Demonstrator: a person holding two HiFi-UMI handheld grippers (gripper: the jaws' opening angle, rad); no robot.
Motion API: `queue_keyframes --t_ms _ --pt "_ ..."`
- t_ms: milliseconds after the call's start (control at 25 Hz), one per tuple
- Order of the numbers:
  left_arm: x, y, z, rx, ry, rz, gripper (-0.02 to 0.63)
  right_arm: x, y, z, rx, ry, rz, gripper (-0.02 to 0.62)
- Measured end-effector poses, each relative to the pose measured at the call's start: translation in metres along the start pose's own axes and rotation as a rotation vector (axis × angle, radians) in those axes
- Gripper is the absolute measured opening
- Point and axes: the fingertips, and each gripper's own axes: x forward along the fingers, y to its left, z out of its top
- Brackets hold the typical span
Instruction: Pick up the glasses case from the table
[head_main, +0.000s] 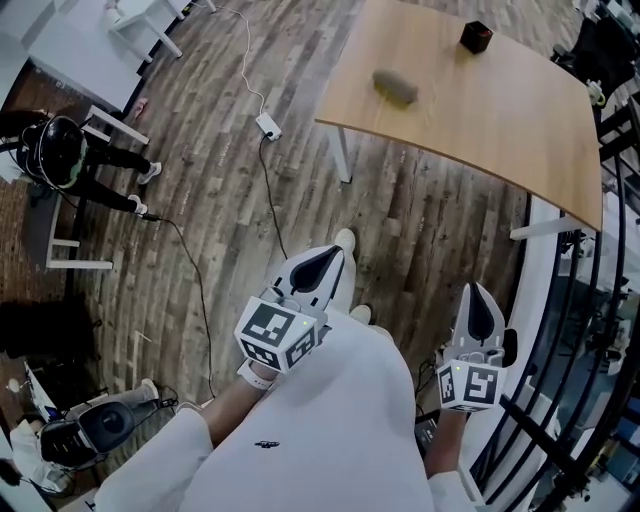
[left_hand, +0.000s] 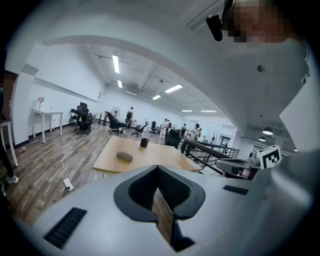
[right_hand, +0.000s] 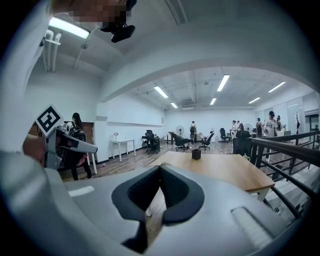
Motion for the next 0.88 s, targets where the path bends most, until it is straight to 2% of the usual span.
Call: queue_keyframes --t_ms 360,880 --pt "0.066 0.047 0.031 -0.033 -0.012 -0.017 0.006 0.084 -0.012 0.015 -0.01 0.001 0.003 0.011" --pt "0.223 0.15 0.15 0.006 -0.017 -0.109 0.006 0.269 -0.059 0.077 -0.007 0.008 -0.093 0.011"
